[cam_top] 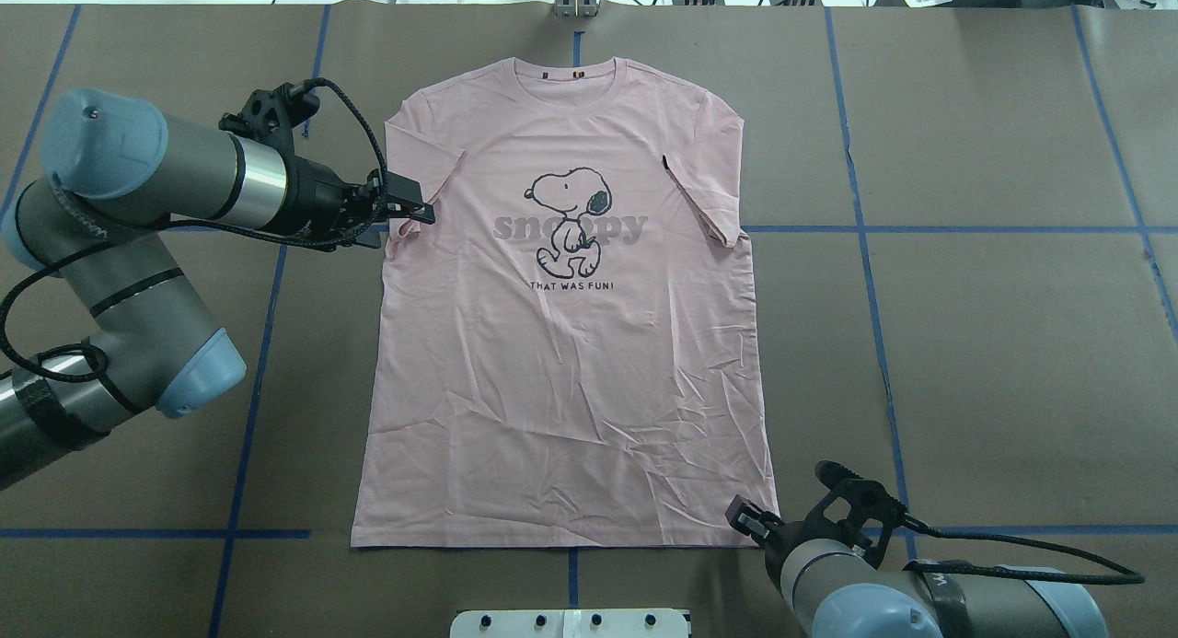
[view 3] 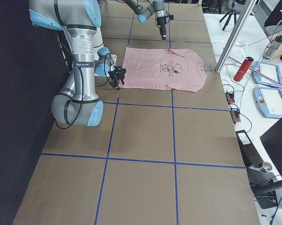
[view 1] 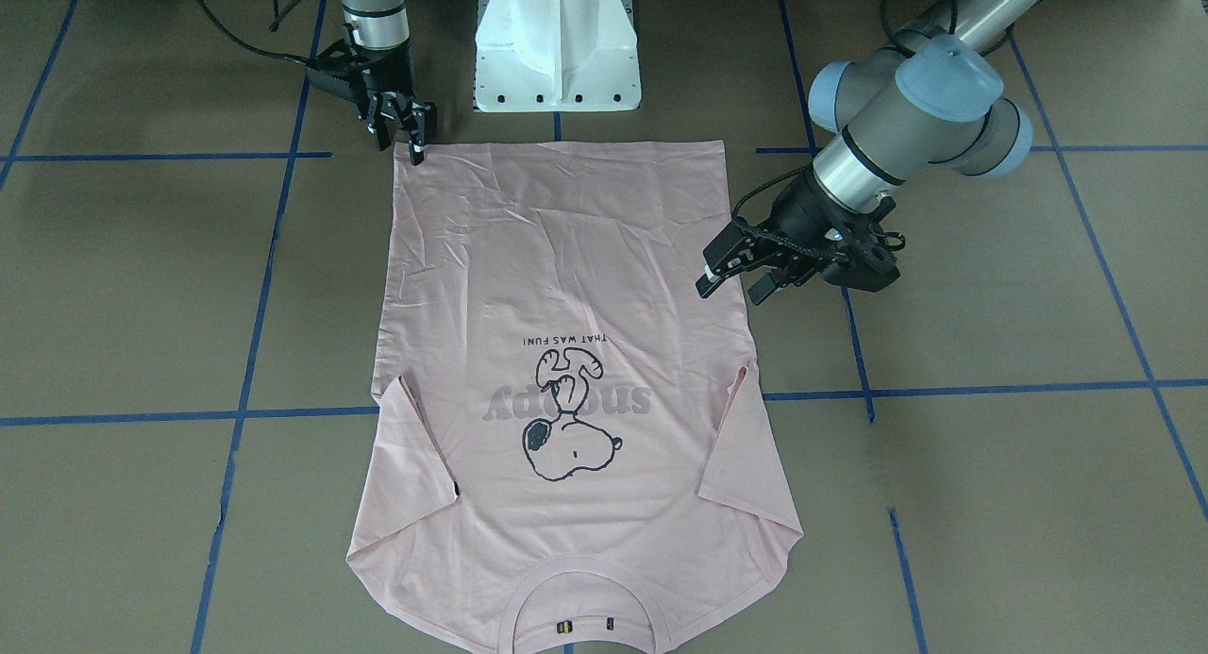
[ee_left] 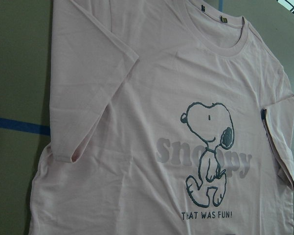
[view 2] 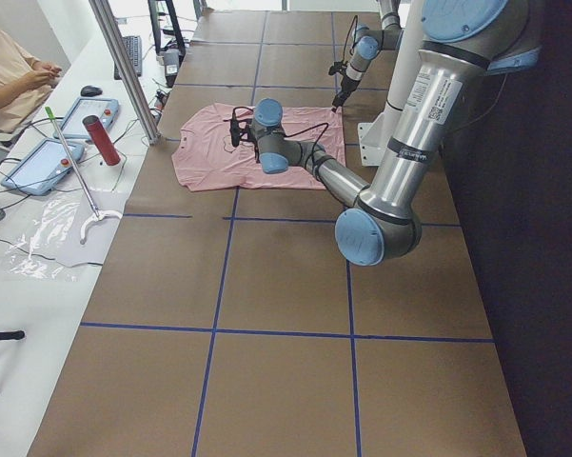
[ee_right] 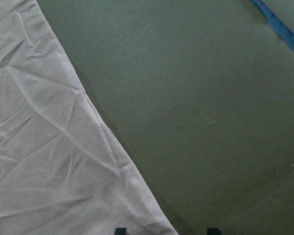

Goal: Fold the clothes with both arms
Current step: 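Move the left gripper down to the hem corner beside the right gripper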

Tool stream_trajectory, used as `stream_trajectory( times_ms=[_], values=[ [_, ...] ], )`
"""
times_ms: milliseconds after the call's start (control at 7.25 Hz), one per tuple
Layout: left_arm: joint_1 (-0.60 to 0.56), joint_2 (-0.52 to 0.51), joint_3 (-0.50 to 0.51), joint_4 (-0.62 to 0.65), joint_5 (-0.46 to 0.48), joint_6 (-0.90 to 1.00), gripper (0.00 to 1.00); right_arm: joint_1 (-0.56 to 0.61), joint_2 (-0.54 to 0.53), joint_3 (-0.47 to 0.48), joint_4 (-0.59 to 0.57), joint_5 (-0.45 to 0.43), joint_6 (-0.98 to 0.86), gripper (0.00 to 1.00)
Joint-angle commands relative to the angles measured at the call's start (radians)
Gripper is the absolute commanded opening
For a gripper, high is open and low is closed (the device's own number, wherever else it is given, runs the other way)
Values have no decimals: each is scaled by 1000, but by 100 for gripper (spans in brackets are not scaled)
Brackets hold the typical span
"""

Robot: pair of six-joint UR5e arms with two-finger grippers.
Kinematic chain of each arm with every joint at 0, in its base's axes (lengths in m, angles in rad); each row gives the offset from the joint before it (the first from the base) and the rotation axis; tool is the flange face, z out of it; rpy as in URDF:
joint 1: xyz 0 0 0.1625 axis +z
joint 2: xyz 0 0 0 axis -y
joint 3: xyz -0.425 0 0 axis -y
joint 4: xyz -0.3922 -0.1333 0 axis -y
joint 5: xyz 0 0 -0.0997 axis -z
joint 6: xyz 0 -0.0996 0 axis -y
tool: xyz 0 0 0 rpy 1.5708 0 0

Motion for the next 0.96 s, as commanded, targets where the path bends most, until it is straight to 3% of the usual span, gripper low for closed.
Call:
stream_trajectory(
  times_ms=[0, 827],
  values=[
    [0, -1, 0, -1, 13, -1, 88, -6, 1, 0, 0, 0, -1, 0],
    [2, 0, 1, 1, 13, -1, 88, -16, 0, 8, -3, -3, -4, 0]
  ],
)
